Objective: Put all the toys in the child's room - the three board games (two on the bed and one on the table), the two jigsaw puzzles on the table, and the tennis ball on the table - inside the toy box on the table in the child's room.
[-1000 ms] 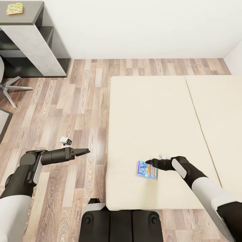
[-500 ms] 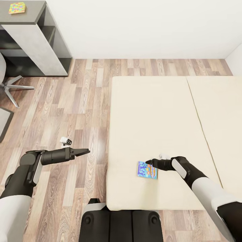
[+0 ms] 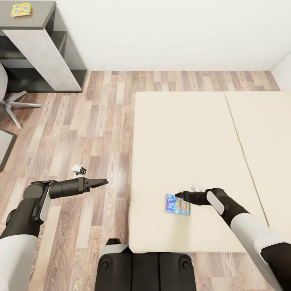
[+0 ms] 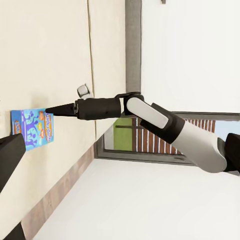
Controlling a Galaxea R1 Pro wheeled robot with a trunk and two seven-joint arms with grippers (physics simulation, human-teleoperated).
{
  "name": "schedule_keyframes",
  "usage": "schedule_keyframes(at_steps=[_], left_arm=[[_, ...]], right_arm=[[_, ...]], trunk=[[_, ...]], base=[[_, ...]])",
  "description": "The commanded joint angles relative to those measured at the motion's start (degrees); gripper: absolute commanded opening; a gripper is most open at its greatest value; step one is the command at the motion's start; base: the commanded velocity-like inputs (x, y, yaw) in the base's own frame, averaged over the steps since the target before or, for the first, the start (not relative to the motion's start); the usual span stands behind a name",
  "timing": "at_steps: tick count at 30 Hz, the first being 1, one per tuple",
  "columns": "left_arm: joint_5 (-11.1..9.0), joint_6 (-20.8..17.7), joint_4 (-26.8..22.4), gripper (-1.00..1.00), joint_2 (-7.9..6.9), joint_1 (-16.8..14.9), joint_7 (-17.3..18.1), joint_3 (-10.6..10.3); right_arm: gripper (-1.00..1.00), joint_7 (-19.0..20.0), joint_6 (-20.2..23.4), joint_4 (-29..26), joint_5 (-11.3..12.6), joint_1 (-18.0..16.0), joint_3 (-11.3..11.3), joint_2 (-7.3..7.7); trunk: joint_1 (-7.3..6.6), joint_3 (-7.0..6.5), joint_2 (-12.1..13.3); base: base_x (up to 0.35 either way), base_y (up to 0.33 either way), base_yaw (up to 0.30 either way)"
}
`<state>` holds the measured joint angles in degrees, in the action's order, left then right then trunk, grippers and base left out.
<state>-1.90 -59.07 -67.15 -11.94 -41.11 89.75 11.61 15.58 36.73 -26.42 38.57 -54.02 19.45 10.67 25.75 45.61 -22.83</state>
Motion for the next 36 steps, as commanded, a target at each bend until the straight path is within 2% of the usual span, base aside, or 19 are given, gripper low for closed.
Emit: schedule_keyframes(at_steps=[1,36], left_arm=[[0.1,-0.6,0.0,1.00,-0.01,0.0,0.2,0.0],[0.1,-0.6,0.0,1.00,-0.01,0.1,0.2,0.0]], right_arm=[[1.00,0.2,0.1,-0.1,-0.1,0.0,0.2,0.06],[1.00,0.2,0.5,0.3,0.0,0.0,0.4,0.06]], trunk=[[0.03,0.06,-0.1],[0.03,0.06,-0.1]], base=[[0.000,0.103,0.000],[0.000,0.045,0.000]])
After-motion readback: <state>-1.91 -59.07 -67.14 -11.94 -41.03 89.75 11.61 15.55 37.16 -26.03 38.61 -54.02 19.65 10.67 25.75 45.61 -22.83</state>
